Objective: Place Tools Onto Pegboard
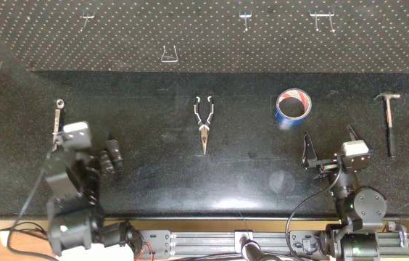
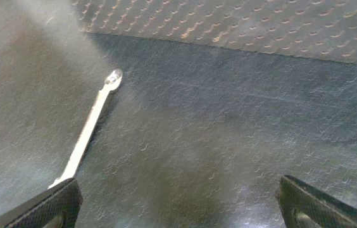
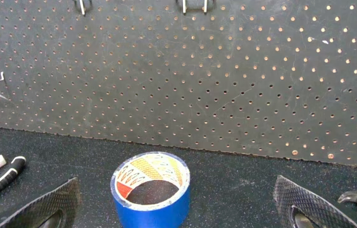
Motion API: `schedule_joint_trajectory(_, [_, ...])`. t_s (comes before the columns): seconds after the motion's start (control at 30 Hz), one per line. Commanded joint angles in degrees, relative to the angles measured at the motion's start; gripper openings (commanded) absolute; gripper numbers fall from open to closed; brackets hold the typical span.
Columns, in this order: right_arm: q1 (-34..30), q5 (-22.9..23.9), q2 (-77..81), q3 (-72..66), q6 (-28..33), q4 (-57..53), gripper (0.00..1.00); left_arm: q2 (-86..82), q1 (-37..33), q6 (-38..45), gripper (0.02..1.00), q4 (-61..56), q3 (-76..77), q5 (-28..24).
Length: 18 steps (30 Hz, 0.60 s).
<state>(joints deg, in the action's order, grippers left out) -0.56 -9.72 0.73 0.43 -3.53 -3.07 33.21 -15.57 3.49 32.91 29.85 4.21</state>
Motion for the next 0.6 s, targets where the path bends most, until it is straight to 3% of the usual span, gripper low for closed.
schedule_joint_trajectory(0.03, [0.4, 0.5, -0.4, -0.2, 1.0, -0.3, 0.991, 9.4, -6.3, 6.6, 0.993, 9.0, 12.6, 5.8])
schedule_joint_trajectory(0.17, [0.4, 0.5, -0.4, -0.2, 1.0, -0.3, 0.991, 17.4, -11.0, 11.0, 0.993, 15.3, 20.3, 11.8])
schedule_joint_trajectory(0.27, [0.4, 0.5, -0.4, -0.2, 1.0, -0.3, 0.991, 22.7, -13.6, 12.8, 0.993, 18.3, 24.3, 12.5])
schedule_joint_trajectory(0.33, [0.4, 0.5, -0.4, -0.2, 1.0, -0.3, 0.991, 25.7, -16.0, 14.3, 0.993, 19.8, 26.4, 10.5])
schedule_joint_trajectory(0.6, [0.4, 0.5, -0.4, -0.2, 1.0, -0.3, 0.991, 35.4, -33.1, 28.7, 0.991, 22.3, 30.5, -7.1])
